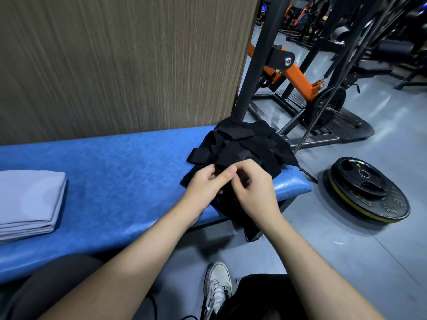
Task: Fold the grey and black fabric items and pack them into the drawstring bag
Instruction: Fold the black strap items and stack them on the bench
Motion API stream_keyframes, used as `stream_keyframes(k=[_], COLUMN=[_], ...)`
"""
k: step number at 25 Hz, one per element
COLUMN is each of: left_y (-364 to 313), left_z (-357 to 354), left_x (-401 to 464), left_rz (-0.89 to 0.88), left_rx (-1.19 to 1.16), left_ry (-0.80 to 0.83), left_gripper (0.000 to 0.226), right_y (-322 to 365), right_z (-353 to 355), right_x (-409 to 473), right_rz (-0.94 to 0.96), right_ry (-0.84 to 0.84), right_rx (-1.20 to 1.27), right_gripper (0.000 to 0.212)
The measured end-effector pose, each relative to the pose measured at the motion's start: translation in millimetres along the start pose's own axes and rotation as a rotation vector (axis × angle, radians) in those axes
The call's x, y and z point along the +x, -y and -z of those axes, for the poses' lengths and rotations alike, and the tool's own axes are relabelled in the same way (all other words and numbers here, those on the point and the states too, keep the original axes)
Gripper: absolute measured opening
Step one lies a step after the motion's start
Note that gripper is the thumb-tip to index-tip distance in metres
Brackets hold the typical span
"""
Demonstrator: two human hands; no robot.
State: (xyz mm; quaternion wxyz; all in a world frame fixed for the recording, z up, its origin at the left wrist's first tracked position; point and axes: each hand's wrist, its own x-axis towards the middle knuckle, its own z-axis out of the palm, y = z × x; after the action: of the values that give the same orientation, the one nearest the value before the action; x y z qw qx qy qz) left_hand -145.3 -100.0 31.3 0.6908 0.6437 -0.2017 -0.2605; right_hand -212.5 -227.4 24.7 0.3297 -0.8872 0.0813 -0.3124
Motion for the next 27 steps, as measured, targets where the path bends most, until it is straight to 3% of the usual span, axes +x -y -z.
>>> stream_keyframes(k=[3,9,16,27], left_y=[-3,3,6,-2], left_z=[4,26,48,111], left_x=[1,14,13,-15], left_rz=[0.047,0.085,0.082,0.029], left_rx=[-0.161,-0.074,-0.050,0.182], left_ry=[-0.106,-0.314,-0.364,-0.408], left_gripper=[0.014,0.014,0.018,0.018], right_y=[6,-8,-38,-31], right_z=[-8,-8,-15,-27], right_x=[-1,4,19,39], right_rz=[0.087,0.058,-0.089,-0.402], right_ry=[0.113,0.195,0.284,0.208], right_rx=[0.030,0.071,-0.093,-0.183], right_gripper=[0.018,0.024,0.041,0.052])
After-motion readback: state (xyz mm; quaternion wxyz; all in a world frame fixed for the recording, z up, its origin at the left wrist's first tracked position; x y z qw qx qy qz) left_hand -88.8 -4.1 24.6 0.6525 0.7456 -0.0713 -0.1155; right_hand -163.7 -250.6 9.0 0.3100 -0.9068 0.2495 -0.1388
